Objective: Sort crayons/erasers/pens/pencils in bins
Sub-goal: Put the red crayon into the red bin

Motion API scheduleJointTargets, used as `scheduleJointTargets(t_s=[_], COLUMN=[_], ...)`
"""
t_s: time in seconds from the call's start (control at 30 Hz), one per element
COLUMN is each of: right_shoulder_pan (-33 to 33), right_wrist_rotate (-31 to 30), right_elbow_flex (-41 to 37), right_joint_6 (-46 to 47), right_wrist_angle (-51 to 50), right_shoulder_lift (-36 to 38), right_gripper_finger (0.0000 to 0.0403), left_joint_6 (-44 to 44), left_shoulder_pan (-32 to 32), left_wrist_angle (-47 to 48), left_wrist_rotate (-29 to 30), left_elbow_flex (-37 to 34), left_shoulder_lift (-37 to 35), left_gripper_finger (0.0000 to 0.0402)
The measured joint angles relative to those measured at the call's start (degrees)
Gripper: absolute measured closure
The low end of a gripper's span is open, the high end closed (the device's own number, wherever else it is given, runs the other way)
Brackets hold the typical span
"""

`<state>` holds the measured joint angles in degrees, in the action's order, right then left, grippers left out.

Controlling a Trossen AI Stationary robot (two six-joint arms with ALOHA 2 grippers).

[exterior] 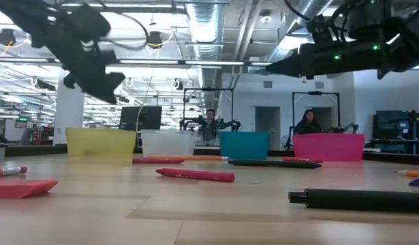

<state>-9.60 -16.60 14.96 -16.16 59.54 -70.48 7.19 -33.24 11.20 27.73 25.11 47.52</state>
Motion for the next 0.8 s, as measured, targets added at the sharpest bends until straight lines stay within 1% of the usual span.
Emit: scheduleJointTargets(t_s=[0.1,0.2,0.3,0.4,0.47,0.63,0.73,0.8], right_shoulder_pan=[-0.84,-2.3,-3.0,-2.79,-2.3,0.9,3.81,5.96], right_wrist_rotate=[-0.12,-0.38,-0.42,-0.42,-0.42,-0.37,-0.37,-0.37], right_elbow_flex=[0.08,1.32,3.56,6.79,8.81,11.78,11.98,11.98], right_joint_6=[-0.24,-0.24,-0.22,-0.01,1.57,6.24,9.92,11.85], right_wrist_angle=[-0.26,-2.69,-8.24,-14.85,-19.06,-28.04,-30.67,-31.78], right_shoulder_lift=[0.0,0.0,0.0,0.0,0.0,0.0,0.0,0.0], right_gripper_finger=[0.0402,0.0402,0.0401,0.0402,0.0402,0.0402,0.0402,0.0402], left_joint_6=[-1.73,-3.25,-5.51,-8.01,-9.38,-11.29,-11.98,-11.91], left_shoulder_pan=[4.83,8.74,11.68,13.7,14.54,15.69,16.39,17.02], left_wrist_angle=[-8.03,-15.87,-22.68,-27.95,-29.96,-30.98,-32.73,-34.39], left_wrist_rotate=[-1.98,-7.07,-12.68,-16.25,-17.92,-22.45,-25.93,-27.06], left_elbow_flex=[-4.52,-9.19,-12.89,-15.2,-15.95,-16.1,-16.1,-16.1], left_shoulder_lift=[-4.56,-7.59,-8.92,-9.0,-8.68,-6.57,-4.37,-2.55], left_gripper_finger=[0.0379,0.0396,0.04,0.0398,0.0399,0.0401,0.0401,0.0401])
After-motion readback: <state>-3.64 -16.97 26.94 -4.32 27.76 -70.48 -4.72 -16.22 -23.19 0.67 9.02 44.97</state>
